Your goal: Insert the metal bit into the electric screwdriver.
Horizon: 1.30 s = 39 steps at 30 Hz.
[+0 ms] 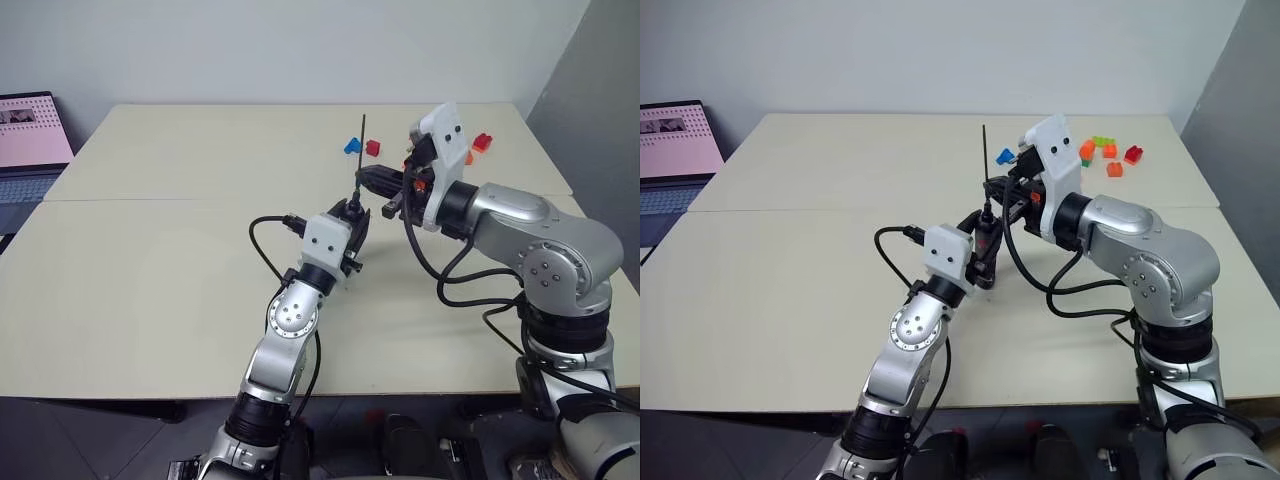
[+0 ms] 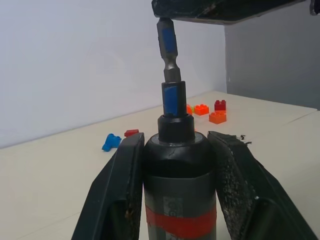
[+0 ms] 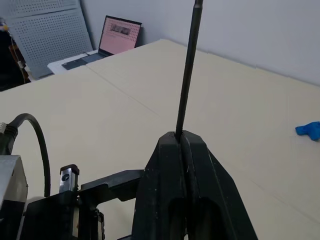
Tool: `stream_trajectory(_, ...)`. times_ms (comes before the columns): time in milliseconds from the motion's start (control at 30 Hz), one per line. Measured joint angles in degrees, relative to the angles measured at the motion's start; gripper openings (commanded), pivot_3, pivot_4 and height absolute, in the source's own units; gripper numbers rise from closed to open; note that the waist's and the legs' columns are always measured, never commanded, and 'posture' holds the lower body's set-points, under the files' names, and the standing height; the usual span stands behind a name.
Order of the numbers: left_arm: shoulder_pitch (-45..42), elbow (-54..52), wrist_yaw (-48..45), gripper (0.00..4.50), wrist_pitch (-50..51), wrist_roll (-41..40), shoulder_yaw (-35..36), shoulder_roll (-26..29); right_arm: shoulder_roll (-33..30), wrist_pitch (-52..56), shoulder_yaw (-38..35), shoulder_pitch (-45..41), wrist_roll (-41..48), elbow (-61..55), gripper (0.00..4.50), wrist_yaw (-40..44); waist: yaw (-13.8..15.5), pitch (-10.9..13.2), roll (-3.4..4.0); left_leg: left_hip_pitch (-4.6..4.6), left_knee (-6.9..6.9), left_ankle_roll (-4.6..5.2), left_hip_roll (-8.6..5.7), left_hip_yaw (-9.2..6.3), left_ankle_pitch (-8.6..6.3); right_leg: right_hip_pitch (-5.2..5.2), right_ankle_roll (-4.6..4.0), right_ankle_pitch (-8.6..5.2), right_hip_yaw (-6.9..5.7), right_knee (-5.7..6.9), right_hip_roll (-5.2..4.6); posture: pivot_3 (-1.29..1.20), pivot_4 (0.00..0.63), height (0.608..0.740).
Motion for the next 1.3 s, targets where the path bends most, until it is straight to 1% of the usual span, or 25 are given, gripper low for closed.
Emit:
stream_trajectory(133,1.88,-2.13,-0.01,1.64,-0.34,-0.65,0.96,1.06,-0.41,0.32,-2.17,-0.32,-1.97,2.34,0.00,-2.57,-0.02,0.02,-0.01,-0.11,-0.01,0.00,0.01,0.05,0.00,-0.19,-0.05,0.03,0.09,0.03,0.00,0.00,0.150,0.740)
stream_trajectory(433,2.18,-2.48,-0.01,1.64,-0.58,-0.72,0.98,1.75,0.68,-2.15,-2.22,-0.33,-2.47,2.33,0.00,-2.36,-0.06,0.02,-0.01,-0.10,-0.11,0.00,0.04,0.05,0.00,-0.22,-0.06,0.04,0.08,0.04,0.05,0.00,0.150,0.740)
stream_trajectory(567,2.06,-2.49,0.14,1.64,-0.35,-0.71,0.97,1.85,2.97,-2.18,-2.84,-0.32,-1.84,1.81,0.00,-2.98,-0.08,0.02,-0.01,-0.09,-0.12,0.00,0.06,0.04,0.01,-0.23,-0.06,0.04,0.09,0.06,0.05,0.00,0.150,0.740)
stream_trajectory(700,1.97,-2.52,0.41,1.64,0.08,-0.71,0.98,1.82,7.24,-2.27,-2.80,0.80,-1.83,-1.02,0.00,-6.18,-0.10,0.02,-0.01,-0.09,-0.13,-0.01,0.07,0.02,0.01,-0.26,-0.07,0.04,0.09,0.11,0.07,0.00,0.150,0.740)
stream_trajectory(800,1.96,-2.52,0.81,1.64,0.18,-0.71,0.97,1.81,8.78,-3.06,-1.74,1.59,-2.79,-2.58,0.00,-7.83,-0.10,0.02,-0.01,-0.09,-0.13,-0.02,0.06,0.03,0.01,-0.26,-0.07,0.04,0.11,0.12,0.07,0.00,0.150,0.740)
stream_trajectory(1100,1.93,-2.52,1.26,1.64,0.25,-0.71,0.97,1.82,12.20,-3.93,0.17,3.71,-5.07,-6.14,0.00,-12.53,-0.13,0.02,0.00,-0.08,-0.13,-0.02,0.07,0.01,0.02,-0.29,-0.08,0.05,0.11,0.15,0.08,0.00,0.150,0.740)
stream_trajectory(1300,1.84,-2.52,1.26,1.64,0.28,-0.71,0.97,1.83,13.45,-3.44,1.39,4.64,-5.06,-7.69,0.00,-13.46,-0.13,0.02,0.00,-0.08,-0.14,-0.02,0.07,0.01,0.02,-0.29,-0.08,0.05,0.11,0.15,0.08,0.00,0.150,0.740)
